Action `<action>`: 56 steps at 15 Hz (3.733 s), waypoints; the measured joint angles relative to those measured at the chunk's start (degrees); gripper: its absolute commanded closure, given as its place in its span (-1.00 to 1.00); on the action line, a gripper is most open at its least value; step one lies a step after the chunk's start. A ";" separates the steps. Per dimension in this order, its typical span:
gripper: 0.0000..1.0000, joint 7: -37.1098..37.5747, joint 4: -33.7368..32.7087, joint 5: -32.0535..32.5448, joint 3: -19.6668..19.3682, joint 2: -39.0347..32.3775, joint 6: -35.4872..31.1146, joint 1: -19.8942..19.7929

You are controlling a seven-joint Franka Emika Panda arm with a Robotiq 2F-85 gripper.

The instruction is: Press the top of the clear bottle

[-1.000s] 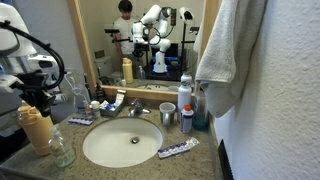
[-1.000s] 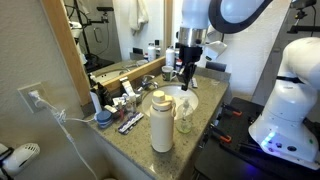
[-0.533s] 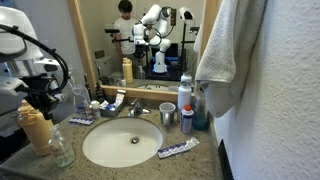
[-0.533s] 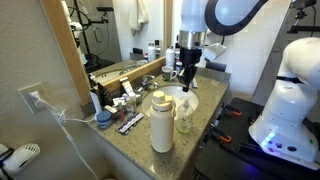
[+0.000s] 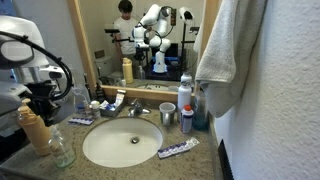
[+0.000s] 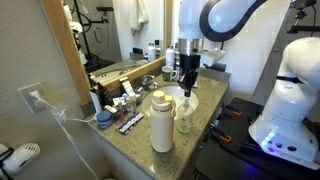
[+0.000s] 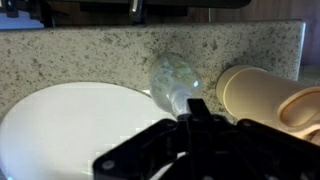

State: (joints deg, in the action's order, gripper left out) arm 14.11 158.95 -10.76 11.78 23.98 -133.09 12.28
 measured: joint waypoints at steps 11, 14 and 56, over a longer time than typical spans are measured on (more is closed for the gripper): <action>0.99 -0.07 -0.12 -0.02 -0.69 -2.53 -2.67 0.00; 0.99 -0.07 -0.12 -0.02 -0.73 -2.53 -2.67 0.00; 0.99 -1.66 -0.33 -6.01 -3.19 -4.59 -1.42 -0.31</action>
State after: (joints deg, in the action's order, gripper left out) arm 12.44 158.62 -16.76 8.59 19.39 -134.51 11.97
